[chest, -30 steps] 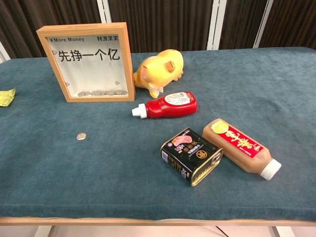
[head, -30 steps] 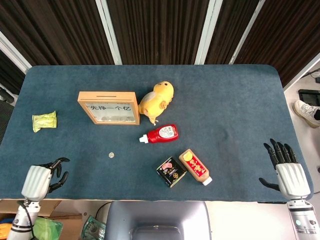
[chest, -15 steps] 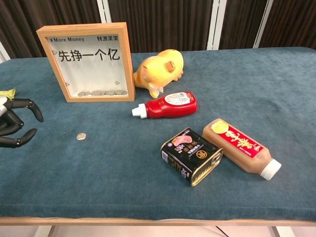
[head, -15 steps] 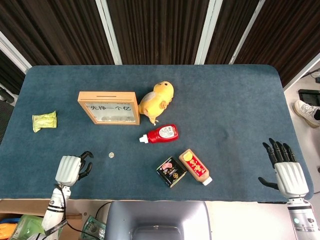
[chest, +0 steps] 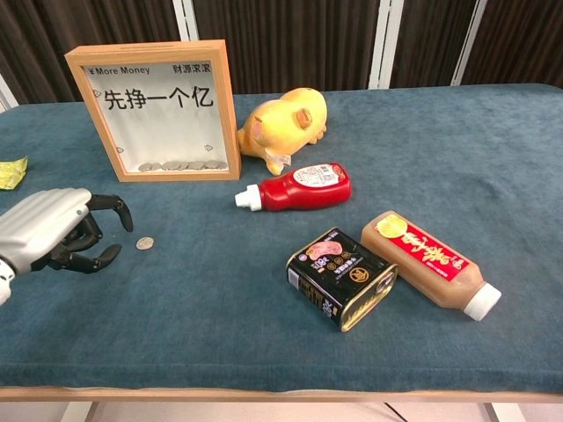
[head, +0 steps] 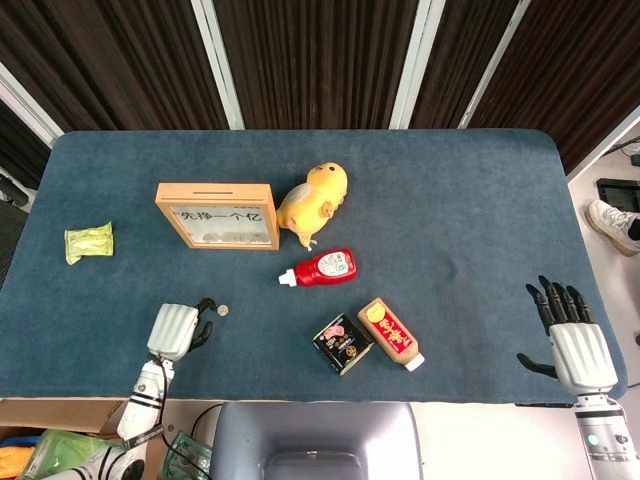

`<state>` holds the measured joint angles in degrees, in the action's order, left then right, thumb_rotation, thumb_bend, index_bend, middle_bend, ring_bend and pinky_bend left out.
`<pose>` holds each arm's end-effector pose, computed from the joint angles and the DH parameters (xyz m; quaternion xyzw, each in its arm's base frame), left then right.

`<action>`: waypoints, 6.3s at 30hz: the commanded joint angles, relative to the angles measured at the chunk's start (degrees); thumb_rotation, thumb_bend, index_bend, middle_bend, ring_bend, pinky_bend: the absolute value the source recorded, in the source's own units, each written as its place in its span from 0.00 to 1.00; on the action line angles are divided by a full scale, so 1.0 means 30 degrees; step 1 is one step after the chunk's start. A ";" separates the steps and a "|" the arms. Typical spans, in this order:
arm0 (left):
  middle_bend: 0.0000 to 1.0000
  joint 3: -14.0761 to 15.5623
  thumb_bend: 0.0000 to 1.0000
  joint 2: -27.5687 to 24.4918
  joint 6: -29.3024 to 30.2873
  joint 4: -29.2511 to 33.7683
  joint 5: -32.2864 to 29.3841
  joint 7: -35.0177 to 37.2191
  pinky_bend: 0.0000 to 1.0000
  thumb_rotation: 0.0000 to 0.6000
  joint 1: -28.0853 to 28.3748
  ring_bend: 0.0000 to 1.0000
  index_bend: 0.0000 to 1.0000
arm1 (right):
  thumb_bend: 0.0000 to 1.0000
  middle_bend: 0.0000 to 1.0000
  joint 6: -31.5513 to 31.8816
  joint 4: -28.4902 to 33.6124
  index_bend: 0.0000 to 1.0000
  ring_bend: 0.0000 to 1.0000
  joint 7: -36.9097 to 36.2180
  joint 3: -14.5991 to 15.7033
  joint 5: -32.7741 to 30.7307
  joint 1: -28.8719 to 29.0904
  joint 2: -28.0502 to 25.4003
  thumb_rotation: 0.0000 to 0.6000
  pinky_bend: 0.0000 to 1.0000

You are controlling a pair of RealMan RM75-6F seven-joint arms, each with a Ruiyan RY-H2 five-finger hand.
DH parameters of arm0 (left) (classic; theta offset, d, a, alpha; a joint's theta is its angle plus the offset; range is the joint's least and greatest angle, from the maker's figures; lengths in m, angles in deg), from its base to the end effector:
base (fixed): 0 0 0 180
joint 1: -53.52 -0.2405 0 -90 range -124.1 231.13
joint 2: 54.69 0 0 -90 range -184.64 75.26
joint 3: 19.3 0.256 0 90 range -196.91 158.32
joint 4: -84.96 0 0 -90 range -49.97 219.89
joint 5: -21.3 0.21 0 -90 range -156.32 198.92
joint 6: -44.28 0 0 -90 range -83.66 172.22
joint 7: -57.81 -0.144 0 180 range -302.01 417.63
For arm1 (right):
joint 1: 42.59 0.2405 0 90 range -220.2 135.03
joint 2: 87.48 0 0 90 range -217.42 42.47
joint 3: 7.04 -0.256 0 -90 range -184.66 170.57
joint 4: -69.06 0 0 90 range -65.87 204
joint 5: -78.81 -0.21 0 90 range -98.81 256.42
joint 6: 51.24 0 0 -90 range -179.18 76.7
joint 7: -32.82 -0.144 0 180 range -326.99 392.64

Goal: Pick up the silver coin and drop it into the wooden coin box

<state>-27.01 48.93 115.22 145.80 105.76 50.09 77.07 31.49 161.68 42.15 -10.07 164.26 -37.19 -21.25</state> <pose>-0.2418 0.2838 -0.0443 -0.6737 -0.3589 -0.4114 0.4980 -0.3081 -0.1841 0.1421 0.6249 -0.3610 0.3439 0.6008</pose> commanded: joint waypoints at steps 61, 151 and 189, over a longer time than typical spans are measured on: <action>1.00 0.0092 0.39 0.1767 -0.1011 -0.2271 -0.1855 -0.2588 1.00 1.00 0.1240 1.00 0.45 | 0.17 0.00 -0.0049 0.0142 0.00 0.00 -0.0288 -0.0062 -0.0304 -0.0015 -0.0229 1.00 0.00; 1.00 -0.8474 0.65 -1.1981 -0.7929 0.9525 -1.3878 0.0624 1.00 1.00 0.6627 1.00 0.70 | 0.17 0.00 -0.0968 0.0284 0.00 0.00 -0.0781 -0.0409 -0.1324 0.0386 -0.0562 1.00 0.00; 1.00 -0.5513 0.64 -0.9825 -0.9245 0.4864 -1.9200 -0.1288 1.00 1.00 1.2006 1.00 0.70 | 0.17 0.00 -0.0776 0.0156 0.00 0.00 -0.2668 -0.0659 -0.1739 0.0100 -0.1429 1.00 0.00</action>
<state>-43.65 19.38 87.43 160.39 48.22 46.30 113.00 29.16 162.14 34.14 -12.06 159.04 -36.88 -25.53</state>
